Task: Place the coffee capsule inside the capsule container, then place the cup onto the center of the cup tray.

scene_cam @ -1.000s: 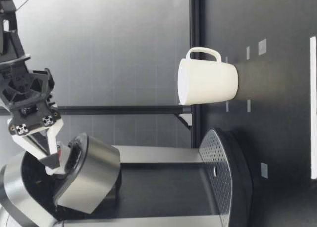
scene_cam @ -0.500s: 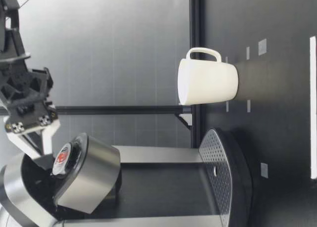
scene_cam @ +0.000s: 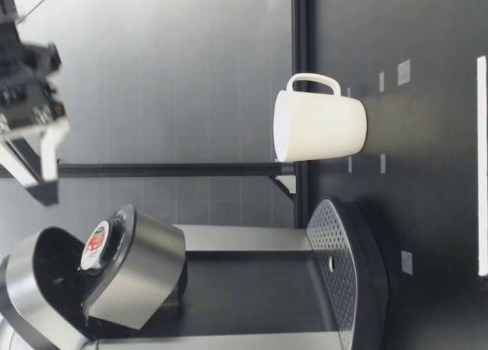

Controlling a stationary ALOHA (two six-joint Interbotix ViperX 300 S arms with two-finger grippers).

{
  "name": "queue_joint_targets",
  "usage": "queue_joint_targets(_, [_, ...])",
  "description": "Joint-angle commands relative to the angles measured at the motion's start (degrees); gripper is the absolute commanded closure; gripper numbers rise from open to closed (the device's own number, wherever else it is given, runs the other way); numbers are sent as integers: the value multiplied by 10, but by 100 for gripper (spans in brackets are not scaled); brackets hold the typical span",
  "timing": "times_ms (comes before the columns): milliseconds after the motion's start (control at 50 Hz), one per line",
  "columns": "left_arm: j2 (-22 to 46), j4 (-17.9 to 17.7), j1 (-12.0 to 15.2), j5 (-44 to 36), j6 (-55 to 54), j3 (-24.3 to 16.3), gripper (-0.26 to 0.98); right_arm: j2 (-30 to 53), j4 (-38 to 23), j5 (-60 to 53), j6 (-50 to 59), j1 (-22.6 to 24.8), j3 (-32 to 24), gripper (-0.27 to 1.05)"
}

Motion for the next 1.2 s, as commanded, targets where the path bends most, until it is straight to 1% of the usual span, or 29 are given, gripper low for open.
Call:
queue_joint_targets(0, [-2,25,2,22,-18,0,56,-43,1,-25,0,19,14,-4])
queue_joint_targets(60, [-2,42,2,39,-40,6,56,-62,2,-44,1,31,32,-1])
queue_joint_targets(120, [-1,51,7,49,-57,11,56,-82,1,-67,1,42,52,4])
queue_joint_targets(260, [0,54,39,47,-88,26,56,-112,2,-107,2,54,91,10])
queue_joint_targets(440, [3,54,80,18,-118,43,56,-131,9,-139,11,54,122,10])
queue_joint_targets(640, [9,54,110,-23,-152,51,56,-136,9,-147,15,54,131,10])
queue_joint_targets(920, [40,54,113,-72,-170,38,56,-137,9,-149,14,54,131,10])
queue_joint_targets(1000, [39,54,113,-89,-179,36,56,-137,9,-149,15,54,131,10])
queue_joint_targets(1180, [12,54,113,-177,-192,34,56,-137,9,-149,15,54,132,10])
